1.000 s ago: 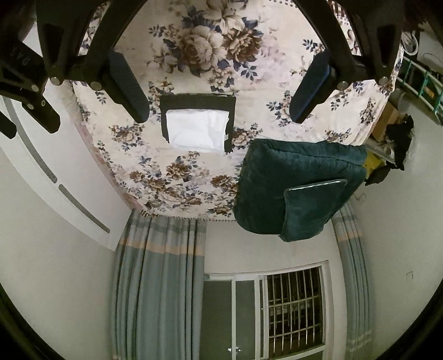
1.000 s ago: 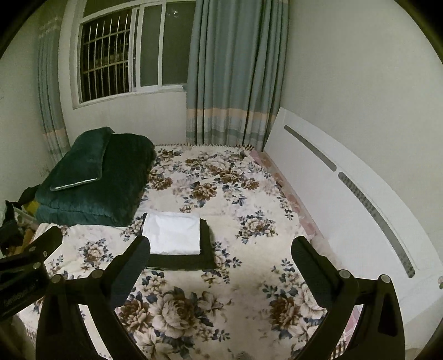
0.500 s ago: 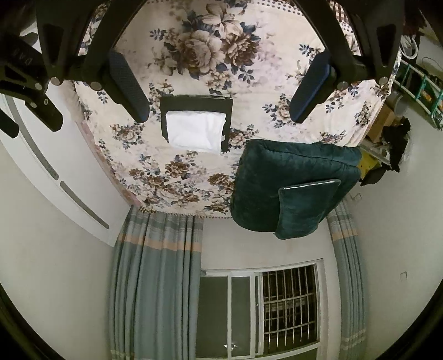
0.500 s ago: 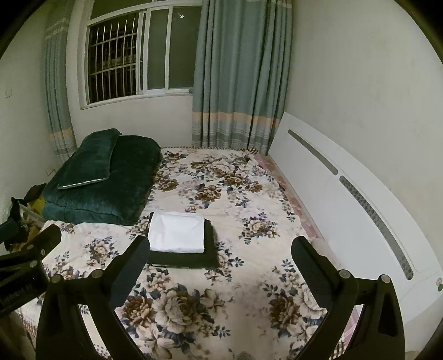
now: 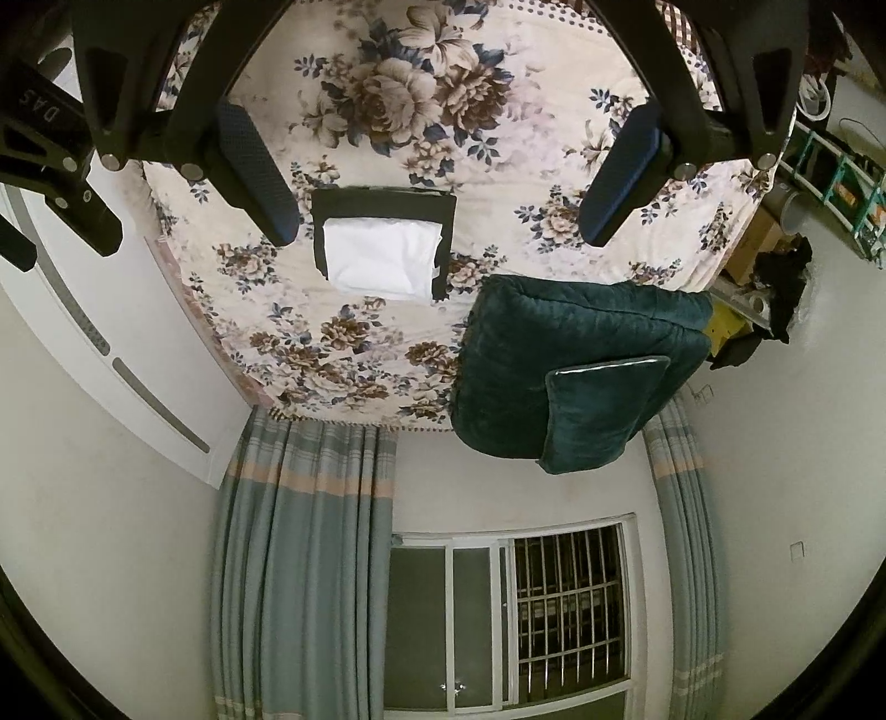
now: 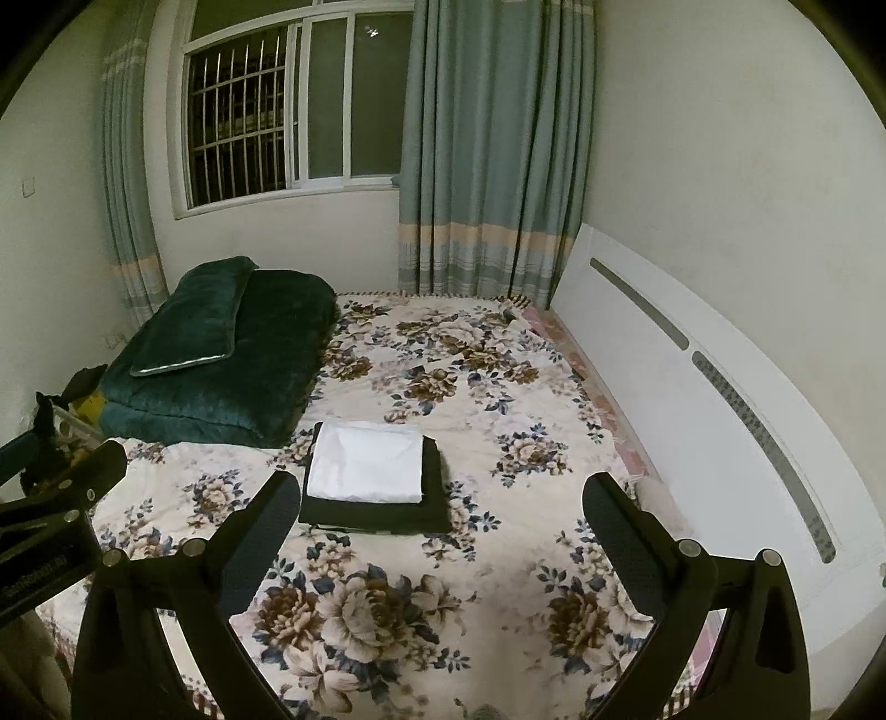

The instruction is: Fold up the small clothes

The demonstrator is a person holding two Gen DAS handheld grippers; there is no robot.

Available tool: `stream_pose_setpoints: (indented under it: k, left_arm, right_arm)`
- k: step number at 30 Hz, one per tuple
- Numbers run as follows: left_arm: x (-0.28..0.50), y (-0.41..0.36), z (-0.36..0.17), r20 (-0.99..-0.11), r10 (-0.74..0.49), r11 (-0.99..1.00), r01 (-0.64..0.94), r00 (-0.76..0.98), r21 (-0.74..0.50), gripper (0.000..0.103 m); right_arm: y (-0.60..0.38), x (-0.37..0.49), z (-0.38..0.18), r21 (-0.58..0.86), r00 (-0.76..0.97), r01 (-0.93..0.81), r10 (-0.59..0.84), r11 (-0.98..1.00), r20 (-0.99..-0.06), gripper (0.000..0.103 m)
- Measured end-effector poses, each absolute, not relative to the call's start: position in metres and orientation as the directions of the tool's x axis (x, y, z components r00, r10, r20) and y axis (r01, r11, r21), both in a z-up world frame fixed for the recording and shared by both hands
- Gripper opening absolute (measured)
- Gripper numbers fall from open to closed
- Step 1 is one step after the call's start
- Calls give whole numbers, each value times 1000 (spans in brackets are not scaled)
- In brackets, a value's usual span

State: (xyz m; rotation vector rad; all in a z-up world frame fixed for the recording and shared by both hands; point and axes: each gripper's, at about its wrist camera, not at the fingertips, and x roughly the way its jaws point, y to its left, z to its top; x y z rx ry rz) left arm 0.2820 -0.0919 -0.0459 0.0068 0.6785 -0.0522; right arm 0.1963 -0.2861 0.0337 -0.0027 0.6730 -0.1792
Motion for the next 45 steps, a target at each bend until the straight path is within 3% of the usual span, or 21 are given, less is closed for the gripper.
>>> stream_pose_setpoints:
  k: [45]
  left_arm:
    - [279,-91,-45,-625,-44,999,46,779,-13,103]
  right_arm:
    - [-275,193,32,-45,774,152,-147,987,-616,103]
